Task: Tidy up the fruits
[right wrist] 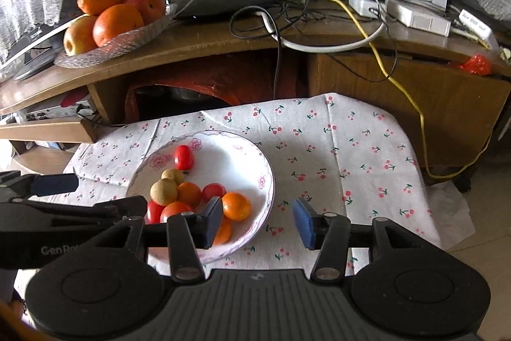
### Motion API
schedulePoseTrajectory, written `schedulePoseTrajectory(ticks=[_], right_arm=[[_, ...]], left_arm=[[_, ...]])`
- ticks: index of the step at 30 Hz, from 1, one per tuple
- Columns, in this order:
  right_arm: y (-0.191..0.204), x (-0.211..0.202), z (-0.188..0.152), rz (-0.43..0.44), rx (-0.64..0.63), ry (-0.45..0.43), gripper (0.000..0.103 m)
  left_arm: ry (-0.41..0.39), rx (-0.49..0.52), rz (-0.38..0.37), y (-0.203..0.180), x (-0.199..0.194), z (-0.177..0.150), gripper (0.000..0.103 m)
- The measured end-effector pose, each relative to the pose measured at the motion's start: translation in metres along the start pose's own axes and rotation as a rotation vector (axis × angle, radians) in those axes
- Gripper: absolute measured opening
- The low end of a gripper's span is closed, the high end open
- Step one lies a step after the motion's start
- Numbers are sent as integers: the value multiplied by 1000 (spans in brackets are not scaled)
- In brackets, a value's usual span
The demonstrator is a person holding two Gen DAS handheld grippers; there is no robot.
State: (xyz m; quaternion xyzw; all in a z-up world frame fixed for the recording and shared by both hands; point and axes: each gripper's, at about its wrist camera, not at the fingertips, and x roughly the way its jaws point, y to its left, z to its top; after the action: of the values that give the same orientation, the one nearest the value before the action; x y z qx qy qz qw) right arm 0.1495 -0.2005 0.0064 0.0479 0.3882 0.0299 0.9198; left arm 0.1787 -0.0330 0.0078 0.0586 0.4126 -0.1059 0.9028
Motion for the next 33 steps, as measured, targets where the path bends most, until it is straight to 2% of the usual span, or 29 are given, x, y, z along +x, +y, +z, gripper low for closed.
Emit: schedulePoseTrajectory(ticks=[6,13,22,26,33], right_arm=[[3,-22,-14,16,7,-10,53],[1,-39,-34,16,22,2,55],[-1,-63,-59,29,43,-1,56],[-1,-73,-67,37,54,-10,56],[3,-85,-79,43,60,-18,56]], left_arm=[[-5,-53,-30,5,-13,-15,95],[-24,-54,-2,4,-27,-34,103],[-72,-83,-9,7,-50,-54,103],[-117,-71,-4,5,-63,-62,103],[-114,-98,-24,8,-74,-76,103]])
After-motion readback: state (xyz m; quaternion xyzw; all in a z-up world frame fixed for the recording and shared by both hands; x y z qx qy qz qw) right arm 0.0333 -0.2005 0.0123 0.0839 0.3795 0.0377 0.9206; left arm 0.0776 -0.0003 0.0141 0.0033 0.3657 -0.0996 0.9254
